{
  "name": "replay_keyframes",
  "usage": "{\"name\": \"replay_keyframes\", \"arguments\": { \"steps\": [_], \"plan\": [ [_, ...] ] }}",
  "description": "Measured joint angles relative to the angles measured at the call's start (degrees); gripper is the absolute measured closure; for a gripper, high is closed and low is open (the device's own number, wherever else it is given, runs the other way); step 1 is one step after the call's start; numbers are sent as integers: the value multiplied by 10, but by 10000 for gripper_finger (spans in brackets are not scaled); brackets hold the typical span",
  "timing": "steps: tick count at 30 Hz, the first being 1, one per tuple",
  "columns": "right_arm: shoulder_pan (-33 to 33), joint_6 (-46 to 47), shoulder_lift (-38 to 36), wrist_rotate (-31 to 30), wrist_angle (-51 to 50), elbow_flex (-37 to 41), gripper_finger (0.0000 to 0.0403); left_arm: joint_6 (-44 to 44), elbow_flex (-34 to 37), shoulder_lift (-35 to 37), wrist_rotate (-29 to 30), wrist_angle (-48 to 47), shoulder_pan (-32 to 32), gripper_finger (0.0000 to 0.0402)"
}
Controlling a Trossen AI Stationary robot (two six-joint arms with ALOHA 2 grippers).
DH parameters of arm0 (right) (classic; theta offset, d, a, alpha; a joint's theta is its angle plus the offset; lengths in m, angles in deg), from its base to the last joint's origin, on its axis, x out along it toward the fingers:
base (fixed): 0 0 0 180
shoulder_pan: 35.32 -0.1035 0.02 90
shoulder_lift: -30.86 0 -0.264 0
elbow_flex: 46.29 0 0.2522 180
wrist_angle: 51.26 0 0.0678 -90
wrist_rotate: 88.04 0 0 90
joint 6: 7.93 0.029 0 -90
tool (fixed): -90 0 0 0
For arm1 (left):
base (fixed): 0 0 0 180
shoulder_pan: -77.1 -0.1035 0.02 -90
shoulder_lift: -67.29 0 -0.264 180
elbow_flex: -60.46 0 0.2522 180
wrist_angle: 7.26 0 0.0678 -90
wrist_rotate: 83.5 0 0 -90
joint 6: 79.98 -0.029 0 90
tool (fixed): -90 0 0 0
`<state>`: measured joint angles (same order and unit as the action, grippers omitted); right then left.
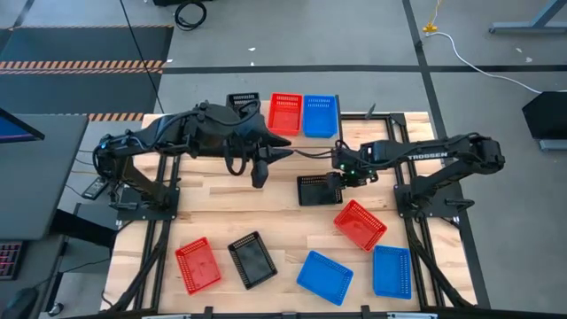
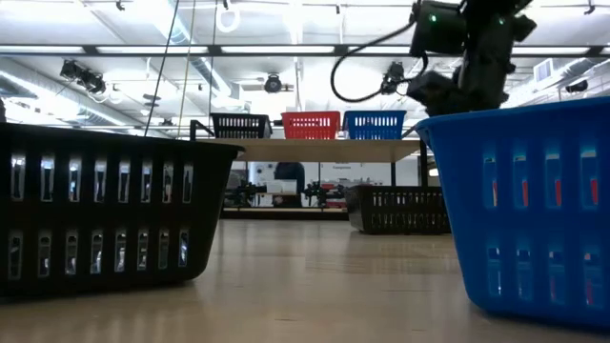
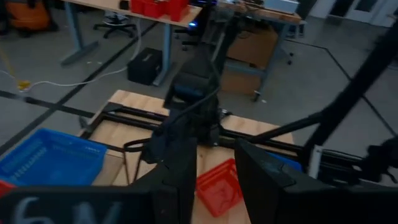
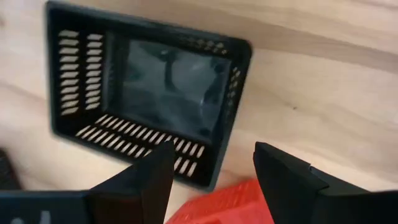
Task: Stack baskets on shelf by color
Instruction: Stack the top black bin on the black bin on the shelf
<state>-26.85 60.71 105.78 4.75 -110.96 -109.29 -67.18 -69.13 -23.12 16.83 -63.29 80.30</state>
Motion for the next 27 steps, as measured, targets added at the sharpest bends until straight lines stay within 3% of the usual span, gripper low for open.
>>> {"name": "replay_keyframes", "arguments": {
  "steps": [14, 19, 27],
  "plan": [
    [16, 24, 0, -13, 140, 107, 190, 1, 0, -2, 1, -46, -4, 285],
    [22, -27, 0, -17, 155, 122, 232, -18, 0, -9, 4, -77, -4, 285],
    [33, -33, 0, -4, 196, 152, 309, -94, 0, -33, 4, -125, 0, 285]
  ]
}}
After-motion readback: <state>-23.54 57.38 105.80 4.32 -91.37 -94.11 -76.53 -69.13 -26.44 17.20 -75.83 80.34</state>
